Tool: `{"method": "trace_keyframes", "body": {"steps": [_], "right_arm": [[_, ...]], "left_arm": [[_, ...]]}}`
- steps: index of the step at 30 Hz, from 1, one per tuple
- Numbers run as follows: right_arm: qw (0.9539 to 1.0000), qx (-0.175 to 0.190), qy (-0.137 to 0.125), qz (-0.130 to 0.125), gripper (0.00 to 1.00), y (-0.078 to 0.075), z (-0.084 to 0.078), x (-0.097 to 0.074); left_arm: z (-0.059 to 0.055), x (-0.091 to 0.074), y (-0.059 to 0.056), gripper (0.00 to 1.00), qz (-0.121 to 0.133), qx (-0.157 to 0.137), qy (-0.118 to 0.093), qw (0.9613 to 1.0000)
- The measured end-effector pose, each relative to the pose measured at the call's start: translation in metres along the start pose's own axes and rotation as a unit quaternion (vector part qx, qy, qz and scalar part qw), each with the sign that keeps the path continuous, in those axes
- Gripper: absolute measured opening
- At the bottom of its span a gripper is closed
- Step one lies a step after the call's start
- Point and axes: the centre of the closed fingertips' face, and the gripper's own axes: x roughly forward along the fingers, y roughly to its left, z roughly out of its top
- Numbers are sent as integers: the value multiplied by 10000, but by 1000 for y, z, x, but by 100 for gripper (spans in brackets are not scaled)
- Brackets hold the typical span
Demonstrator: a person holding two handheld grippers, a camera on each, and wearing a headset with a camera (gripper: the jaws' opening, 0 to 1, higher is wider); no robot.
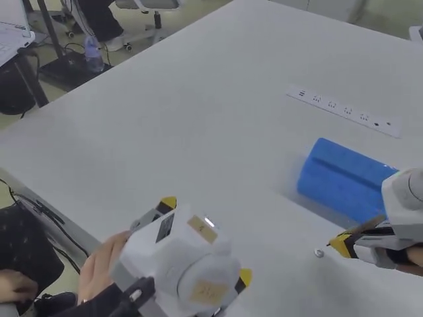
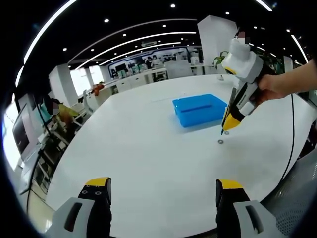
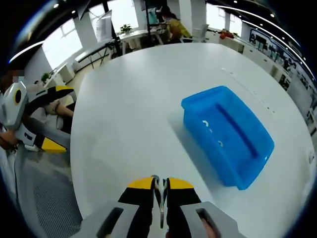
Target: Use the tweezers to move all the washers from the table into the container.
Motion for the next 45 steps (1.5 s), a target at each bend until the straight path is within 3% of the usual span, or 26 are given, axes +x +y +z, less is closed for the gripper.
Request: {"method": "trace_keyframes", "body": {"steps": [7, 30, 45], "right_arm": [[9999, -46, 79, 85, 5, 8, -1, 8], [9996, -120, 269, -27, 5, 3, -10, 16], [9990, -158, 403, -71, 4, 4, -11, 13]], "left_arm": [[1, 0, 0, 89, 6, -18, -16, 10000], [-1, 1, 0, 89, 22, 3, 35, 10000], [-1, 0, 0, 89, 18, 9, 41, 10000]]}}
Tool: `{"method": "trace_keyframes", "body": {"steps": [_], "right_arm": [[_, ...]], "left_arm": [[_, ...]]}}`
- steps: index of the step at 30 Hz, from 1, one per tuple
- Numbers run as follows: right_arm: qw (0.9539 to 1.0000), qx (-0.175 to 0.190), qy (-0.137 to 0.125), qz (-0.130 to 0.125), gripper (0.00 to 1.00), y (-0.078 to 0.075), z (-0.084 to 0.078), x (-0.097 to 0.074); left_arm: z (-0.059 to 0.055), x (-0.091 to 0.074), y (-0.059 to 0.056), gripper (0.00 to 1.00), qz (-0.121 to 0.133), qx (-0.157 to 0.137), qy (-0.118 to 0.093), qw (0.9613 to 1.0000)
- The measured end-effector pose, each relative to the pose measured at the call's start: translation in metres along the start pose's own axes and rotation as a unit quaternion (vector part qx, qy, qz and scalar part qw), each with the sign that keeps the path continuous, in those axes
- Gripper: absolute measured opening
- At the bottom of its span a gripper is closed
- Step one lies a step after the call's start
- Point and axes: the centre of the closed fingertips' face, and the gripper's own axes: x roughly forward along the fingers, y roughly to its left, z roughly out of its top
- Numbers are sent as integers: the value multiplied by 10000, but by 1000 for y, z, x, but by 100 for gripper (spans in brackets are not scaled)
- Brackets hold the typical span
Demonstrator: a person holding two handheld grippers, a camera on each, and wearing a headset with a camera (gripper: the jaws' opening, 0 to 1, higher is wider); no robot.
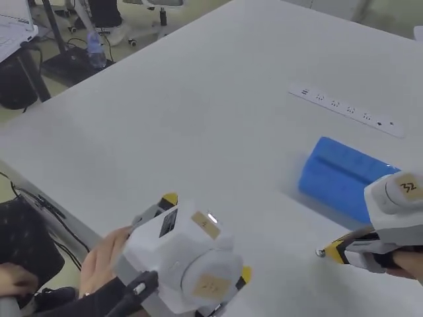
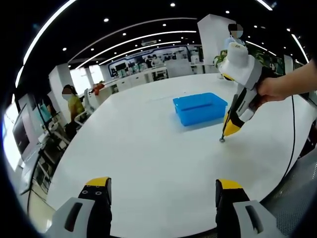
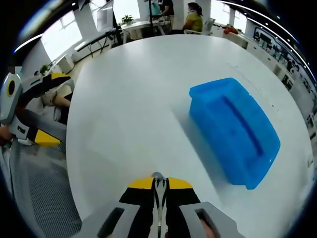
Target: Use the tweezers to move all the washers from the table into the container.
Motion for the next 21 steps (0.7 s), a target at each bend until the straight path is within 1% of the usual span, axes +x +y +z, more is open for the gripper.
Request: {"method": "trace_keyframes", "body": {"steps": [4, 9, 15, 21], "right_arm": [[10000, -42, -34, -11, 4, -3, 5, -7], [9999, -58, -85, -46, 4, -4, 11, -16], [9999, 20, -95, -111, 4, -6, 16, -27], [9996, 62, -214, -170, 4, -12, 22, -38]], "left_arm": [[-1, 0, 0, 88, 7, 15, 25, 10000], [0, 0, 0, 88, 8, 16, 9, 10000], [2, -1, 1, 89, 12, -20, -34, 10000], [2, -1, 0, 89, -5, -8, -36, 10000]]}}
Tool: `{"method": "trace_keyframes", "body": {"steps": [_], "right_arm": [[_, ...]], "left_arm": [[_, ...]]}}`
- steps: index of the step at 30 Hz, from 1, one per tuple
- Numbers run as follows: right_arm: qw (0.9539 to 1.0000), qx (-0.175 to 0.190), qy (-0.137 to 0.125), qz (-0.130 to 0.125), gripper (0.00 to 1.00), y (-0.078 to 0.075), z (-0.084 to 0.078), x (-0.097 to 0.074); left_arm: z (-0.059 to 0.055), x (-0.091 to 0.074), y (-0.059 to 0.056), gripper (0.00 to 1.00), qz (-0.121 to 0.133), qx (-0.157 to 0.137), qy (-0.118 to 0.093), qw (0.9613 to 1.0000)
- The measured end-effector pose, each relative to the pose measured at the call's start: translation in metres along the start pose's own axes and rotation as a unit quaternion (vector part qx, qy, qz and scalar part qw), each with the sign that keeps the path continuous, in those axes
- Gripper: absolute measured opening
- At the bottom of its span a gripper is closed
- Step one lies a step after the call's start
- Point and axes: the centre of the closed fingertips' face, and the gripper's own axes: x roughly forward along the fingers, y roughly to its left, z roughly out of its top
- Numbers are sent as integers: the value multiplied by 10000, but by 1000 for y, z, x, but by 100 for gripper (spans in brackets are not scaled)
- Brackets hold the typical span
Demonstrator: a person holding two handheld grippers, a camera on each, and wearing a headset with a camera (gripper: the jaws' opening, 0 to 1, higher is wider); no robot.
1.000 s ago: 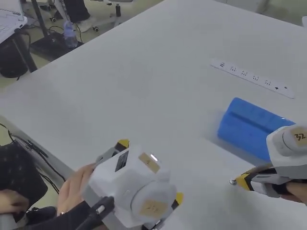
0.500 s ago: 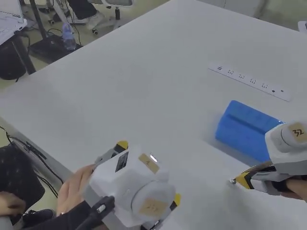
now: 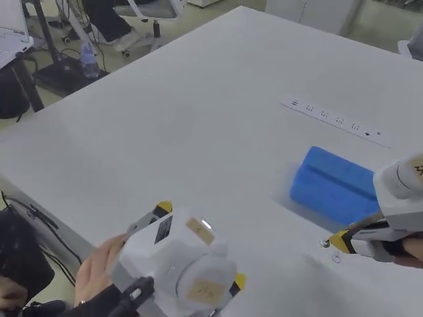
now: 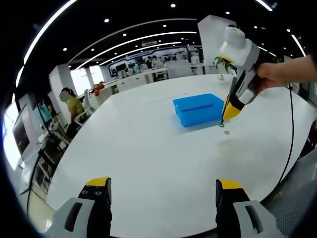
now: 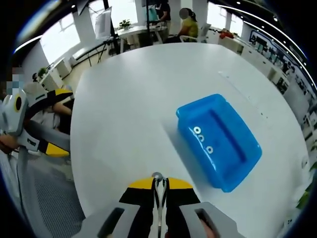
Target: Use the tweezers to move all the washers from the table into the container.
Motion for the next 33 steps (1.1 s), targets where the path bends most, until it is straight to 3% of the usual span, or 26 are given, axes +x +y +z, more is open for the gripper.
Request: {"method": "trace_keyframes", "body": {"steps": [15, 19, 21, 27, 31, 33], "right_arm": [[9991, 66, -199, -364, 4, -24, 16, -26], [9985, 71, -291, -460, 4, -35, 24, -32], [9981, 76, -317, -521, 4, -38, 28, -34], [9966, 164, -411, -691, 4, -57, 37, -35], [9956, 322, -427, -766, 4, -69, 38, -28], [9956, 348, -357, -791, 4, -76, 37, -22]], "left_arm": [[2, -2, -4, 89, -100, 39, -53, 9999], [-2, 0, -6, 89, -103, 128, 72, 9998], [0, -1, -7, 89, -163, 110, 30, 9998], [3, -3, -11, 89, -322, 33, -37, 9995], [-2, -5, -23, 94, -577, 383, 69, 9976], [0, -8, -26, 95, -652, 437, 18, 9969]]}}
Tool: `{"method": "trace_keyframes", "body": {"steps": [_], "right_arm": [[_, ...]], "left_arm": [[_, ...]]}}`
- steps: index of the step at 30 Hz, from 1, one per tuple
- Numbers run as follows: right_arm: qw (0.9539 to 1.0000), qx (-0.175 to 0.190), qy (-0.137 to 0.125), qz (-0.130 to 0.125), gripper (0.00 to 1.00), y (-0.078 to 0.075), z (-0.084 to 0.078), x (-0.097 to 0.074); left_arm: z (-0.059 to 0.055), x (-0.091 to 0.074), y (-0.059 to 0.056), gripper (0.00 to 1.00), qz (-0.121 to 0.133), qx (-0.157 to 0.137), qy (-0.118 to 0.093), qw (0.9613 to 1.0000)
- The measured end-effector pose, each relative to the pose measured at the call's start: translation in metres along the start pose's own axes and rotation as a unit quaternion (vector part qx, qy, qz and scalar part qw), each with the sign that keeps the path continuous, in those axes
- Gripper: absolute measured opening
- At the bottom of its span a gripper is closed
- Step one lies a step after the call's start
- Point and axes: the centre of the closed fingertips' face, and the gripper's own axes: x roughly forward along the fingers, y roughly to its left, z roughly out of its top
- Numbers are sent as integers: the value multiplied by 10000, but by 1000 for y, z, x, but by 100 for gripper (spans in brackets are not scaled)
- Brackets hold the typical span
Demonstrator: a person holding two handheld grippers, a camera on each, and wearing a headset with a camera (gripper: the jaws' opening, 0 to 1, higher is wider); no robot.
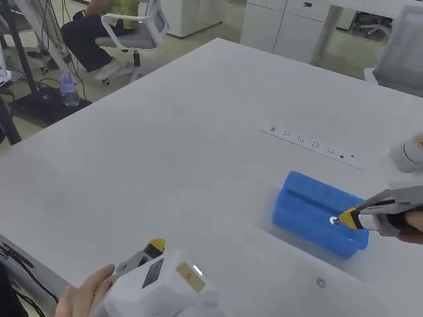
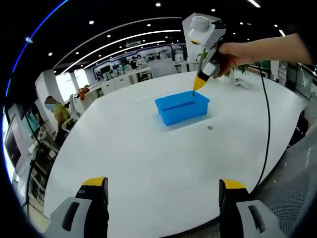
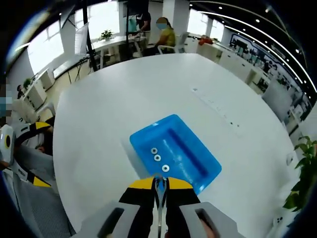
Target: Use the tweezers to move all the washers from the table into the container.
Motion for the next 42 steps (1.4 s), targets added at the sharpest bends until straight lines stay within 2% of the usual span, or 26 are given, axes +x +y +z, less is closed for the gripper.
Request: {"method": "trace_keyframes", "body": {"steps": [4, 5, 8, 10, 12, 17, 20, 22, 24, 28, 34, 42], "right_arm": [[10000, 61, 63, -5, 4, -9, -1, 10], [9999, 66, 91, -6, 4, -6, -4, 11], [9998, 41, 194, -15, 4, -9, -8, 19], [9996, 56, 265, 14, 4, -15, -11, 28], [9994, 124, 307, 60, 4, -16, -15, 33], [9987, 148, 477, 117, 4, -20, -24, 47], [9983, 215, 537, 118, 4, -20, -28, 49], [9981, 328, 505, 161, 4, -22, -28, 52], [9977, 383, 527, 209, 4, -17, -29, 51], [9975, 352, 568, 207, 4, -20, -27, 56], [9964, 329, 740, 246, 4, -24, -30, 69], [9959, 210, 833, 286, 5, -20, -30, 68]], "left_arm": [[4, -5, 0, 95, -126, -172, -70, 9997], [5, -6, 0, 95, -162, -242, -86, 9995], [8, -7, -1, 97, -237, -415, -133, 9988], [11, -8, -2, 97, -274, -451, -180, 9984], [13, -9, -3, 97, -265, -416, -242, 9985], [20, -7, -10, 99, -447, -213, -468, 9977], [27, -5, -14, 99, -493, 37, -649, 9967], [26, -2, -16, 99, -541, 123, -632, 9965], [25, 1, -18, 99, -556, 165, -620, 9964], [24, 0, -18, 98, -429, 413, -617, 9963], [22, 2, -12, 98, -336, 299, -565, 9974], [21, 3, -10, 97, -256, 327, -534, 9977]]}}
